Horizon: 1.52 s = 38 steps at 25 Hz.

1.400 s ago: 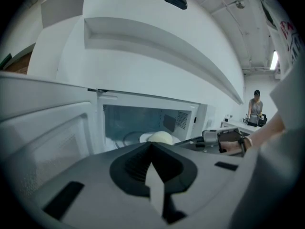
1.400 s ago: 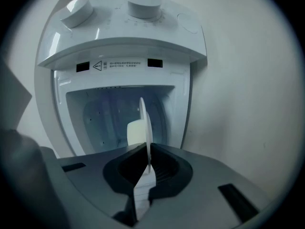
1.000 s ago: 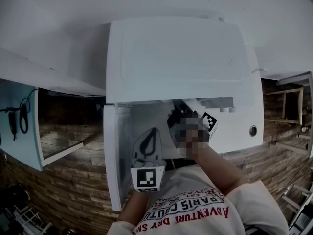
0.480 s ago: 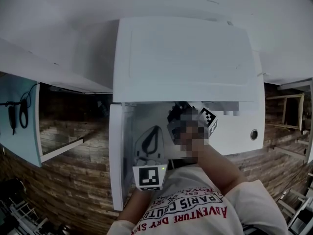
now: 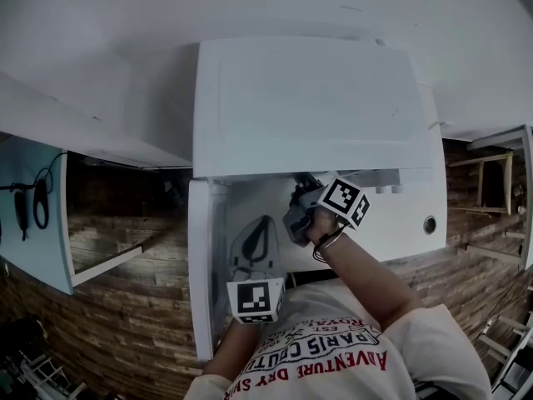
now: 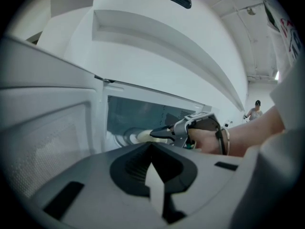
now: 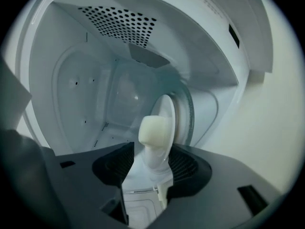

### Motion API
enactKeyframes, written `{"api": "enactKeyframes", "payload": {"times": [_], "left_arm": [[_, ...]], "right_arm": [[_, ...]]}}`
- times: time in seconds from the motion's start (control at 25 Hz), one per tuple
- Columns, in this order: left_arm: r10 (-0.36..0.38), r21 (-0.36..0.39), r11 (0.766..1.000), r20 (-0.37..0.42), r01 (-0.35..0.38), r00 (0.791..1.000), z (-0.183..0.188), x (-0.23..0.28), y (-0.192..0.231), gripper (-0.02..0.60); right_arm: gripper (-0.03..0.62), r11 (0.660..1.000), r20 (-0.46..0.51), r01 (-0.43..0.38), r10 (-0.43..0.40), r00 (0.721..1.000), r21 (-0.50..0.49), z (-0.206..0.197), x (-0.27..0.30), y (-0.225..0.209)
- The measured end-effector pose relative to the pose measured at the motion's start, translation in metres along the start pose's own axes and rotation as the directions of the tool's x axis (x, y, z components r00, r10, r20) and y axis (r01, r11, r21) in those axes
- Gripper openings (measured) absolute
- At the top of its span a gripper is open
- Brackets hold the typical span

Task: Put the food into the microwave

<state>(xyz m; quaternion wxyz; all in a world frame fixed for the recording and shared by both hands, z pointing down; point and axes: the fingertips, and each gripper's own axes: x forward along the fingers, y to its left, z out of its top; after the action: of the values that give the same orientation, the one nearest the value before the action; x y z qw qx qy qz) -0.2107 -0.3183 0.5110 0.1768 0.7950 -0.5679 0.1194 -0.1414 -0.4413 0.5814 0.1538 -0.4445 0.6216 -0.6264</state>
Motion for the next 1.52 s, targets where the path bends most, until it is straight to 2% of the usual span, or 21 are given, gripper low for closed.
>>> {"api": "enactKeyframes", "payload": {"times": [0.12,0.2,0.28,0.32,0.4,0.48,0.6,0.64,0.68,0.8,0.84,0.88,0.96,1.04,1.12,1.2,1.28,1.44,1.52], "left_arm": [[-0.006,-0.011,1.000,0.002,0.006,1.000,0.000,0.001,-0.001,0.006],[-0.012,-0.021,1.000,0.002,0.012,1.000,0.000,0.000,-0.003,0.006],[-0.018,-0.023,1.000,0.005,0.018,1.000,0.001,-0.001,-0.005,0.006],[-0.020,-0.024,1.000,0.007,0.020,1.000,0.002,-0.001,-0.005,0.006],[-0.023,-0.026,0.999,0.011,0.023,1.000,0.003,-0.002,-0.005,0.006],[-0.022,-0.028,0.999,0.014,0.022,1.000,0.004,-0.002,-0.005,0.006],[-0.022,-0.024,0.999,0.013,0.022,1.000,0.004,-0.003,-0.006,0.006],[-0.023,-0.024,0.999,0.013,0.023,1.000,0.005,-0.003,-0.007,0.006],[-0.024,-0.026,0.999,0.013,0.024,1.000,0.005,-0.003,-0.007,0.006],[-0.028,-0.032,0.999,0.005,0.028,1.000,0.002,-0.002,-0.010,0.006],[-0.029,-0.031,0.999,0.000,0.029,1.000,0.000,-0.002,-0.009,0.006],[-0.029,-0.028,0.999,-0.005,0.029,1.000,-0.001,-0.003,-0.009,0.006],[-0.029,-0.023,0.999,-0.008,0.029,1.000,0.000,-0.003,-0.008,0.006],[-0.029,-0.018,0.999,-0.005,0.029,1.000,0.002,-0.004,-0.009,0.006],[-0.032,-0.011,0.999,-0.001,0.032,1.000,0.004,-0.004,-0.010,0.006],[-0.034,-0.007,0.999,0.003,0.034,0.999,0.006,-0.004,-0.012,0.006],[-0.035,-0.004,0.999,0.001,0.035,0.999,0.006,-0.005,-0.013,0.006],[-0.039,0.000,0.999,-0.001,0.039,0.999,0.006,-0.008,-0.016,0.006],[-0.045,0.002,0.999,0.005,0.045,0.999,0.008,-0.009,-0.019,0.006]], "right_arm": [[0.216,1.000,-0.070,-0.011,0.009,0.998,-0.021,-0.006,-0.003,0.000],[0.236,0.992,-0.134,-0.004,-0.013,0.991,-0.127,-0.011,-0.005,-0.001],[0.245,0.957,-0.205,0.001,-0.063,0.977,-0.289,-0.017,-0.006,-0.002],[0.245,0.924,-0.235,0.006,-0.104,0.966,-0.383,-0.018,-0.007,-0.004],[0.245,0.830,-0.274,0.018,-0.204,0.940,-0.557,-0.022,-0.009,-0.007],[0.251,0.751,-0.291,0.020,-0.280,0.915,-0.660,-0.024,-0.011,-0.011],[0.252,0.696,-0.318,0.001,-0.329,0.889,-0.718,-0.029,-0.013,-0.015],[0.252,0.664,-0.318,-0.005,-0.353,0.880,-0.748,-0.029,-0.014,-0.017],[0.252,0.608,-0.308,-0.009,-0.388,0.869,-0.794,-0.029,-0.016,-0.019],[0.251,0.385,-0.233,-0.024,-0.505,0.831,-0.923,-0.024,-0.022,-0.030],[0.251,0.335,-0.216,-0.031,-0.530,0.820,-0.942,-0.023,-0.022,-0.034],[0.250,0.300,-0.207,-0.039,-0.551,0.808,-0.953,-0.024,-0.023,-0.038],[0.250,0.256,-0.200,-0.055,-0.585,0.786,-0.965,-0.025,-0.025,-0.045],[0.250,0.228,-0.193,-0.065,-0.603,0.774,-0.971,-0.025,-0.027,-0.048],[0.250,0.219,-0.193,-0.072,-0.604,0.773,-0.973,-0.024,-0.027,-0.047],[0.250,0.249,-0.202,-0.063,-0.588,0.783,-0.966,-0.022,-0.027,-0.046],[0.249,0.288,-0.207,-0.048,-0.552,0.808,-0.957,-0.020,-0.029,-0.042],[0.243,0.327,-0.179,-0.014,-0.480,0.859,-0.945,-0.017,-0.040,-0.029],[0.201,0.346,-0.146,0.021,-0.449,0.881,-0.938,-0.016,-0.052,-0.023]]}}
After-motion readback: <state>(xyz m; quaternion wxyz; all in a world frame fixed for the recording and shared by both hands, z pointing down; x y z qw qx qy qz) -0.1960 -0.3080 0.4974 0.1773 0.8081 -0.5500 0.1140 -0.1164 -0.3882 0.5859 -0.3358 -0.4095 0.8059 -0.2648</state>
